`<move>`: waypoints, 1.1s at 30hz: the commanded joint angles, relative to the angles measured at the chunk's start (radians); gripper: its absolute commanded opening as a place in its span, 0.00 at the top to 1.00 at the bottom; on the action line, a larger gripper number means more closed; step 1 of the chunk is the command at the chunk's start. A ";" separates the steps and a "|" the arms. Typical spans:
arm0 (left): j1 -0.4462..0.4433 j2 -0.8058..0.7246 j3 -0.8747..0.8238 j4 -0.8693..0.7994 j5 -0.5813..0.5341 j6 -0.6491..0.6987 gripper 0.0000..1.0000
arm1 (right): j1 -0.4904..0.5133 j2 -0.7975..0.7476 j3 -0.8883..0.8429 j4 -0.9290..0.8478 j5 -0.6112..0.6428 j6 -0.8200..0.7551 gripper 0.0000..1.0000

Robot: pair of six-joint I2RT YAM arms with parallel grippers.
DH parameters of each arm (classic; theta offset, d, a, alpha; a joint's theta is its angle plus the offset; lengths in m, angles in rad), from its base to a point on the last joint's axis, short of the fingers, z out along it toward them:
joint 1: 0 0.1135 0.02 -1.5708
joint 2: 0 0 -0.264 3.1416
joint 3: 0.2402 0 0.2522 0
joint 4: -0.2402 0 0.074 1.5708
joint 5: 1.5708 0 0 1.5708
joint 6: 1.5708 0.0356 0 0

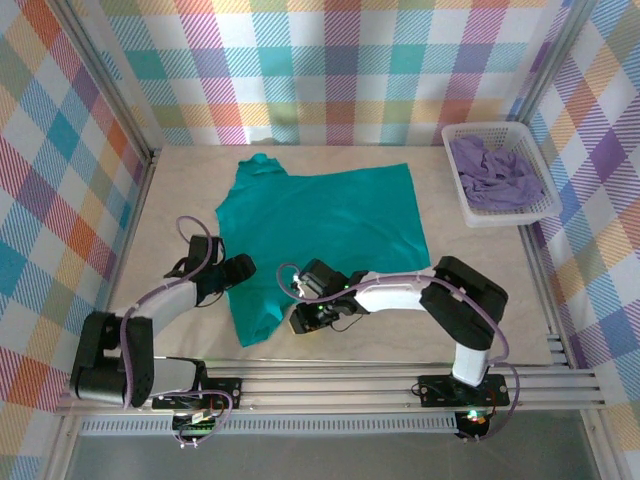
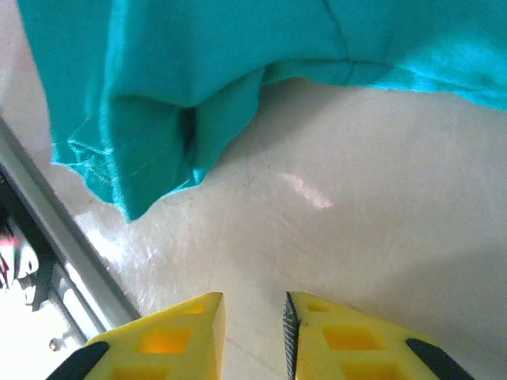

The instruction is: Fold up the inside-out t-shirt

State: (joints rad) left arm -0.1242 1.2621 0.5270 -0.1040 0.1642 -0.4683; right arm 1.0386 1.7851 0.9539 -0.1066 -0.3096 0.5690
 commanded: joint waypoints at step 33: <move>-0.577 -0.260 -0.122 -0.538 -0.214 -0.459 0.66 | -0.282 -0.418 -0.230 0.032 0.097 -0.136 0.46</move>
State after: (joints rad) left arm -0.6804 0.9684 0.4129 -0.7963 -0.1085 -0.9482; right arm 0.7578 1.3636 0.7319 -0.0948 -0.2054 0.4149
